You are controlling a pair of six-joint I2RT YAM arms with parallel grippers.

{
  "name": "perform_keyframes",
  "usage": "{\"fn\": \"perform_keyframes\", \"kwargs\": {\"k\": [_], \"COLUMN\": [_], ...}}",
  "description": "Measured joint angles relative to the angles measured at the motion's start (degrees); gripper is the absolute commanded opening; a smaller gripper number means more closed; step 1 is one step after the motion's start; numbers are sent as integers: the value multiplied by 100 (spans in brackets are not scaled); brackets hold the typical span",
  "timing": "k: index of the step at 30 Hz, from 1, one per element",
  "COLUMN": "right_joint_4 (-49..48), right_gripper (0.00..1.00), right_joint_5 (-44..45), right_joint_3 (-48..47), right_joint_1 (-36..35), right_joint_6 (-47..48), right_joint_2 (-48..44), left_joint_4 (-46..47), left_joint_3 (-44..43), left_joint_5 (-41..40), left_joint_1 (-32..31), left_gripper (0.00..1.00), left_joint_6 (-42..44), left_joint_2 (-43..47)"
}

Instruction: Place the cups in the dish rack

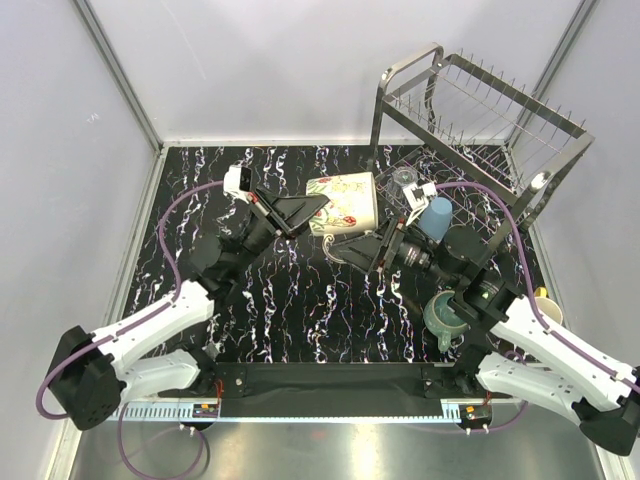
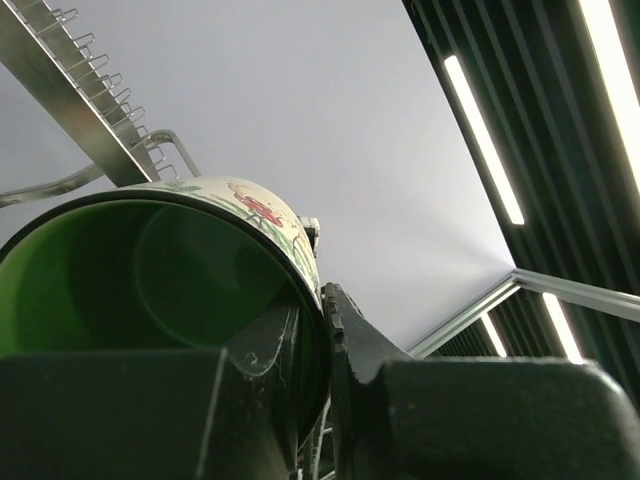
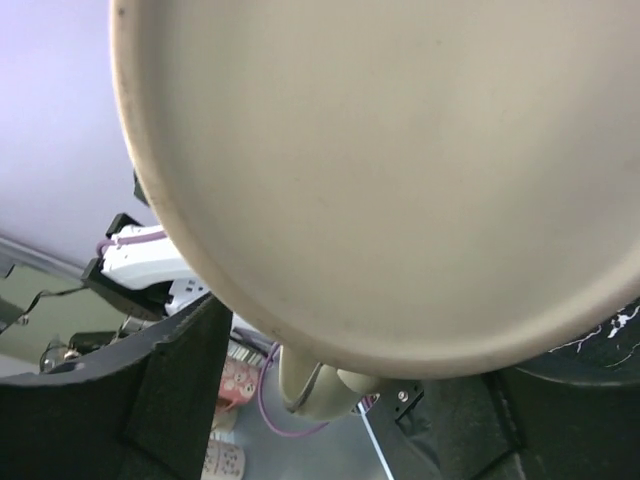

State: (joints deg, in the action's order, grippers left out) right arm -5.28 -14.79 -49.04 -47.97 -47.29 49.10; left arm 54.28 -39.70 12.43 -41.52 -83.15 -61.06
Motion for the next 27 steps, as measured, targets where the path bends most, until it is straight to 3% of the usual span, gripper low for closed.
{"fn": "perform_keyframes", "kwargs": {"k": [4,7,10,11,14,15,17,18,21,22,23,27], "right_joint_4": [-50,-35,0,79,205,245,350,439,807,986,1176,1899], "right_gripper": [62,44,19,3,0,0,0,0,0,0,0,0], "right_joint_5": [328,643,861,951,1045,1082,1154,1233,1451,1523,1587,2044], "right_joint_3": [55,107,109,109,111,111,111,111,149,151,151,151], "right_joint_1": [-4,-4,-13,-13,-33,-55,-63,-66,-76,-83,-105,-138], "right_joint_6": [-101,-208,-313,-540,-756,-769,-664,-590,-457,-411,-363,-149], "right_joint_2": [33,31,17,13,9,-7,-46,-79,-203,-254,-306,-466], "left_joint_4": [385,815,1143,1311,1617,1624,1589,1578,1167,905,643,-756], "left_joint_3": [111,221,424,511,629,636,643,643,669,708,758,844], "left_joint_5": [-212,-374,-627,-691,-726,-719,-660,-619,-455,-382,-304,142], "left_joint_1": [-120,-238,-299,-317,-348,-348,-350,-356,-378,-372,-352,-48], "left_gripper": [0,0,0,0,2,23,41,59,80,94,99,99], "left_joint_6": [-111,-221,-275,-280,-260,-256,-260,-236,-63,20,120,649], "left_joint_2": [-164,-350,-511,-566,-634,-643,-649,-638,-391,-238,-76,538]}}
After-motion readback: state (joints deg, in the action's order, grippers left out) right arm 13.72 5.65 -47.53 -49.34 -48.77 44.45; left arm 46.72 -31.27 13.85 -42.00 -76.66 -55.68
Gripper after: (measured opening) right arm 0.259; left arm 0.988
